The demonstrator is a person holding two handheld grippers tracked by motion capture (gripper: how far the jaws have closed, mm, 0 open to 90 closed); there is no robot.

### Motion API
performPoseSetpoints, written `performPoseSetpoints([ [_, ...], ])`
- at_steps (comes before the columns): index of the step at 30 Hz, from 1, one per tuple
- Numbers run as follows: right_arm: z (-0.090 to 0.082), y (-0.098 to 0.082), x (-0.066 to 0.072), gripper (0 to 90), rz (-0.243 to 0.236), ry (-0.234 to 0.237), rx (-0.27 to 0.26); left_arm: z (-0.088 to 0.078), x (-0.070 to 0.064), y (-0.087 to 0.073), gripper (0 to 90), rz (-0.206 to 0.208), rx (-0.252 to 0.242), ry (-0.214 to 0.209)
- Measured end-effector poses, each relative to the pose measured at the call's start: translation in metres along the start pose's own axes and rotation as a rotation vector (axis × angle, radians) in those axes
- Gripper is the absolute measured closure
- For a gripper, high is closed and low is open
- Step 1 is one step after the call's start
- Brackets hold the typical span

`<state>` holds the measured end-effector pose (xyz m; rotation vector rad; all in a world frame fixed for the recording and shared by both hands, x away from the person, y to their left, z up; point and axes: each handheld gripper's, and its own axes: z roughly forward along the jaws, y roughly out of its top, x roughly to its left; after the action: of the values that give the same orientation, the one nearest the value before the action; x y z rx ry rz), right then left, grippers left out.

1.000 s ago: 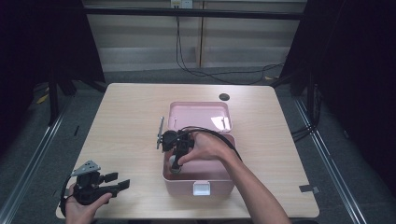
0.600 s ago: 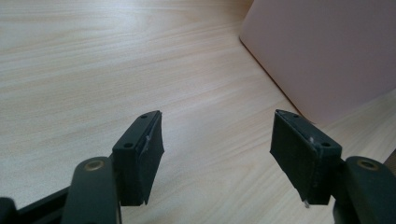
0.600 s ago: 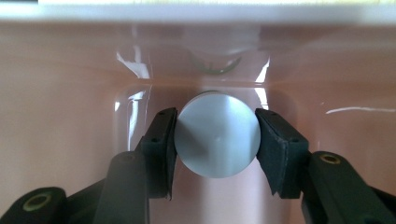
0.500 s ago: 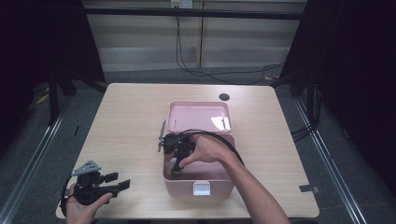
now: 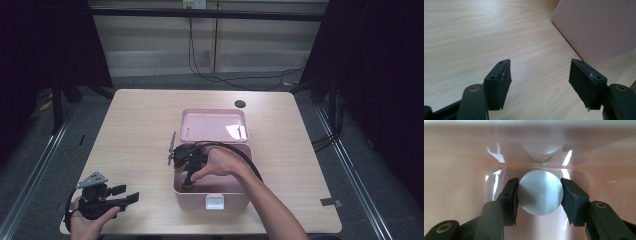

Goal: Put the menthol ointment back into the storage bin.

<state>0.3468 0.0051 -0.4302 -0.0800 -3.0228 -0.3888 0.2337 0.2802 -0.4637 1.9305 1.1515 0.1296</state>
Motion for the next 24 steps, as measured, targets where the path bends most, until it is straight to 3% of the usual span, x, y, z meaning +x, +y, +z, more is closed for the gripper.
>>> performPoseSetpoints([
  [12,0.000,0.001,0.000,50.3,0.005,-0.002,-0.001,0.000,0.000,0.000,34.2,0.000,0.000,0.001],
  [24,-0.014,-0.002,0.000,38.1,0.039,-0.002,-0.036,0.000,0.000,0.000,34.2,0.001,0.000,0.004],
])
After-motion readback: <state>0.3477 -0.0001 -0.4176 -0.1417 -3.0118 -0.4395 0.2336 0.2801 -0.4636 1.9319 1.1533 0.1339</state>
